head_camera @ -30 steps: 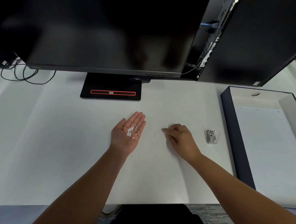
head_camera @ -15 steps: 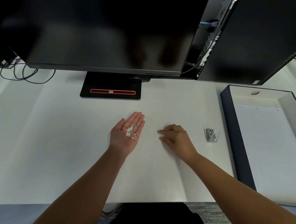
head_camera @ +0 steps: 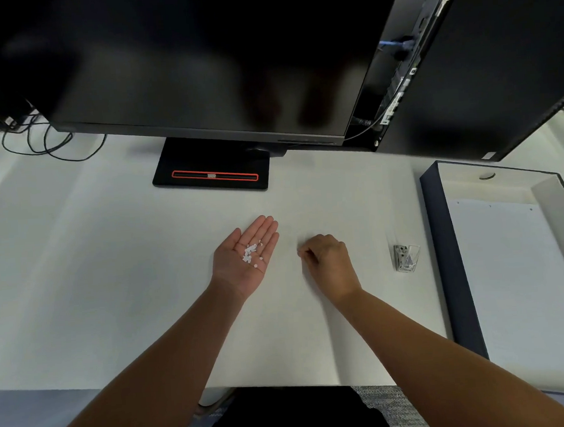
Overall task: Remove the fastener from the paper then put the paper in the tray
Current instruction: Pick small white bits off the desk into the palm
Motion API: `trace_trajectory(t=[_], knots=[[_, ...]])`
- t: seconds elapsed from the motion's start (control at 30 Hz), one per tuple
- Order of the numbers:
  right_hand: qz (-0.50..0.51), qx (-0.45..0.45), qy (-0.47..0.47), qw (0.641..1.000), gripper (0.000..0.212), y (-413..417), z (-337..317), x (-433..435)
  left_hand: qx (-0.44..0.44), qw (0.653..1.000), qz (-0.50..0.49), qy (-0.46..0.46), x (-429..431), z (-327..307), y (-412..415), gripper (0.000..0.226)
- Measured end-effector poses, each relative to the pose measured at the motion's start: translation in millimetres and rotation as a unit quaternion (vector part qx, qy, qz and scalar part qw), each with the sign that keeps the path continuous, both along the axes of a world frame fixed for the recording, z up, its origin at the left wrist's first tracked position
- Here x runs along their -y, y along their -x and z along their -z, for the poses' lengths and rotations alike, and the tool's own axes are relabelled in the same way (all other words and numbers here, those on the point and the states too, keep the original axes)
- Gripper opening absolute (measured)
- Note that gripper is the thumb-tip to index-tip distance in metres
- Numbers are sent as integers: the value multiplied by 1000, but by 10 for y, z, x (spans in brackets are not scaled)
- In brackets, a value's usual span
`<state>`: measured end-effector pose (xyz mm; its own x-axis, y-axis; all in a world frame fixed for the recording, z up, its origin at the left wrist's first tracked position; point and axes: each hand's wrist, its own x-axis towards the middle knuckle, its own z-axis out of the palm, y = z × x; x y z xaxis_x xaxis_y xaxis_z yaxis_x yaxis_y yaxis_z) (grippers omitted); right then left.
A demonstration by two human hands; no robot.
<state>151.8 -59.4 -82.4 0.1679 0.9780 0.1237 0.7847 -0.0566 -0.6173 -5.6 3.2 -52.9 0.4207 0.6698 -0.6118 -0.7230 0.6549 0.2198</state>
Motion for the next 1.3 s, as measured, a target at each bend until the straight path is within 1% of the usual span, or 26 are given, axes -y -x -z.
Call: trace_trajectory(t=[0.17, 0.27, 0.33, 0.4, 0.47, 0.57, 0.67, 0.77, 0.87, 0.93, 1.0, 1.07, 1.17, 1.23, 1.3], knots=[[13, 115, -13, 993, 11, 48, 45, -6, -12, 1000, 2, 5, 29, -16, 15, 46], [17, 144, 10, 989, 12, 81, 45, -21, -16, 1000, 8, 6, 55, -7, 25, 46], [21, 119, 22, 992, 21, 70, 25, -50, -19, 1000, 12, 8, 74, -1, 24, 46], [20, 77, 38, 996, 19, 63, -41, -92, -19, 1000, 17, 9, 96, 2, 17, 46], [14, 39, 25, 999, 20, 96, -135, -112, -21, 999, 22, 10, 120, 0, 2, 46], [-14, 11, -2, 1000, 23, 211, -315, -110, -42, 998, 40, 10, 161, -10, -43, 45], [-38, 15, -5, 999, 19, 298, -423, -106, -65, 996, 60, 22, 210, -26, -103, 43], [-40, 51, -16, 998, 19, 319, -418, -81, -59, 995, 66, 34, 250, -20, -141, 42], [-39, 59, -13, 997, 18, 285, -379, -57, -59, 995, 70, 34, 248, -10, -138, 43], [-34, 24, -6, 999, 13, 255, -366, -55, -57, 996, 66, 35, 242, -10, -128, 43], [-19, -47, -8, 999, 9, 213, -375, -74, -56, 996, 62, 32, 234, -24, -121, 43], [6, -107, -12, 994, 12, 152, -394, -112, -53, 996, 62, 25, 209, -44, -108, 43], [80, -170, 9, 982, 19, -21, -409, -129, -24, 998, 47, 17, 133, -84, -66, 44], [98, -185, 44, 977, 24, -146, -368, -56, -16, 999, 34, 8, 73, -93, -23, 44], [77, -144, 65, 984, 26, -233, -250, 51, -14, 1000, 22, 0, 23, -83, 39, 44]])
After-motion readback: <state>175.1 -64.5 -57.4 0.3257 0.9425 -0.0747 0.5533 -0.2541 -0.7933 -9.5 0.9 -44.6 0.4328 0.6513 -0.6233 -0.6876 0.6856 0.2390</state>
